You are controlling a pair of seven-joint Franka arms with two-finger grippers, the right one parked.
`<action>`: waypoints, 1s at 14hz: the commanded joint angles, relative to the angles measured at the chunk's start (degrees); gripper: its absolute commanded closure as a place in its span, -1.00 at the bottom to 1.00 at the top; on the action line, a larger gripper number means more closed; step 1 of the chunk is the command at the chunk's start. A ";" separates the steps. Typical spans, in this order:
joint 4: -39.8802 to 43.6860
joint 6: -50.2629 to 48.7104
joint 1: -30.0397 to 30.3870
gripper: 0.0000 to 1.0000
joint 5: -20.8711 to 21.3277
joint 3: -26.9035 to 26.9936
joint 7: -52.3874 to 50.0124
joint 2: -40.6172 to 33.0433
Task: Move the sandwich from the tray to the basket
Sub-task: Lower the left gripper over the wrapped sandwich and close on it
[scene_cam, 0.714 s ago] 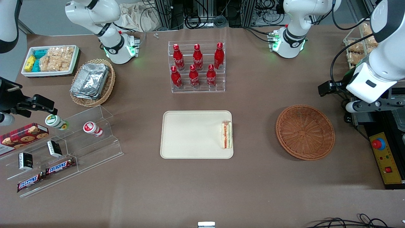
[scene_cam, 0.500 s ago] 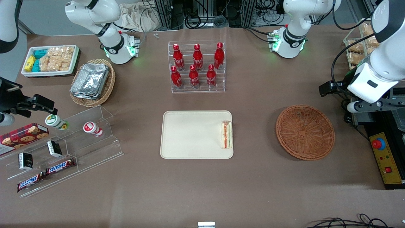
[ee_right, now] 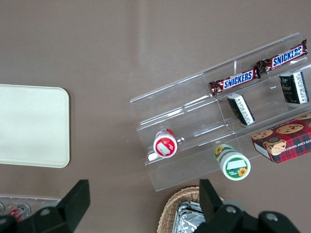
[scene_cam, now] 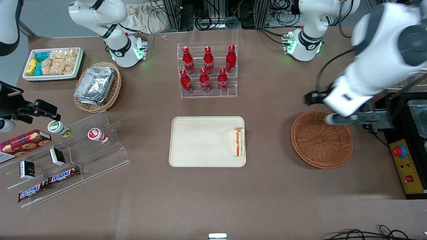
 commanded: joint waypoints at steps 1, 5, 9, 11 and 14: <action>0.63 7.47 -6.72 -1.00 0.04 -0.07 -8.84 5.21; -1.56 18.46 -13.94 -1.00 3.64 0.01 -15.01 11.72; -6.49 30.59 -17.64 -1.00 7.24 0.01 -23.09 18.65; -6.93 34.74 -17.91 -1.00 7.77 0.10 -23.46 22.26; -6.94 39.05 -18.17 -1.00 8.04 0.19 -23.46 26.22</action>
